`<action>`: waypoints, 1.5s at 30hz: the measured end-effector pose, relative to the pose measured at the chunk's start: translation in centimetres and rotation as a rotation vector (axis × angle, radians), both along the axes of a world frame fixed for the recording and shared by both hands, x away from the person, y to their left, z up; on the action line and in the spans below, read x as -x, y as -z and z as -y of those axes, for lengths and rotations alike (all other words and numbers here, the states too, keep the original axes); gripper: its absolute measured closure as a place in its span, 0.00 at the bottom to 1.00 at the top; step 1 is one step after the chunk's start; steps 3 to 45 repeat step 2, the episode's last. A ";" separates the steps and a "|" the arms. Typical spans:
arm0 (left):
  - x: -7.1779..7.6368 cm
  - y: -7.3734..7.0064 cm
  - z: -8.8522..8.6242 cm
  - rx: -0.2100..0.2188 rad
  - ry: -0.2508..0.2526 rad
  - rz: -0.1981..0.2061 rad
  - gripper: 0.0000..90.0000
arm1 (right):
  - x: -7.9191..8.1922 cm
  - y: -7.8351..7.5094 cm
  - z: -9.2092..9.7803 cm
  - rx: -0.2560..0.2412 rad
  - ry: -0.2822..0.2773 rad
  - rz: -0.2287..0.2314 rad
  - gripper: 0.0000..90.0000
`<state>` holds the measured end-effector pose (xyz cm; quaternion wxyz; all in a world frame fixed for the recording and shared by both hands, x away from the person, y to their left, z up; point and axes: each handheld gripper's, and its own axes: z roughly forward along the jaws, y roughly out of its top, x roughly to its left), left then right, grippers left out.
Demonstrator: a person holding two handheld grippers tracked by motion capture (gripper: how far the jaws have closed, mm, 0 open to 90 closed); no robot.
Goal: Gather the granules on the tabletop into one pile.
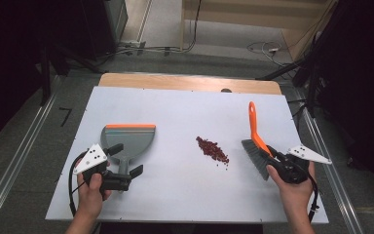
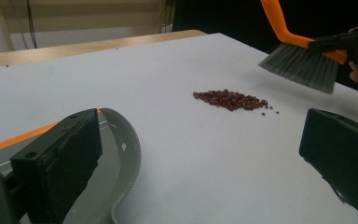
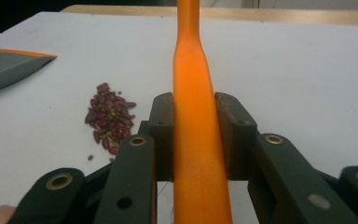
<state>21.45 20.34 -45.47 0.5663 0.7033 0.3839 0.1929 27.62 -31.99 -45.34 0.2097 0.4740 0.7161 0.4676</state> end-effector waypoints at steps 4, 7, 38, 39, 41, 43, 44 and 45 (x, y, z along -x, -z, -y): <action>0.0 0.0 -0.2 0.008 -0.008 0.004 0.00 | 0.0 0.2 0.4 -0.010 0.013 -0.009 0.76; 0.0 0.0 -0.2 0.008 -0.008 0.004 0.00 | 0.0 0.2 0.4 -0.010 0.013 -0.009 0.76; 0.0 0.0 -0.2 0.008 -0.008 0.004 0.00 | 0.0 0.2 0.4 -0.010 0.013 -0.009 0.76; 0.0 0.0 -0.2 0.008 -0.008 0.004 0.00 | 0.0 0.2 0.4 -0.010 0.013 -0.009 0.76; 0.0 0.0 -0.2 0.008 -0.008 0.004 0.00 | 0.0 0.2 0.4 -0.010 0.013 -0.009 0.76; 0.0 0.0 -0.2 0.008 -0.008 0.004 0.00 | 0.0 0.2 0.4 -0.010 0.013 -0.009 0.76; 0.0 0.0 -0.2 0.008 -0.008 0.004 0.00 | 0.0 0.2 0.4 -0.010 0.013 -0.009 0.76; 0.0 0.0 -0.2 0.008 -0.008 0.004 0.00 | 0.0 0.2 0.4 -0.010 0.013 -0.009 0.76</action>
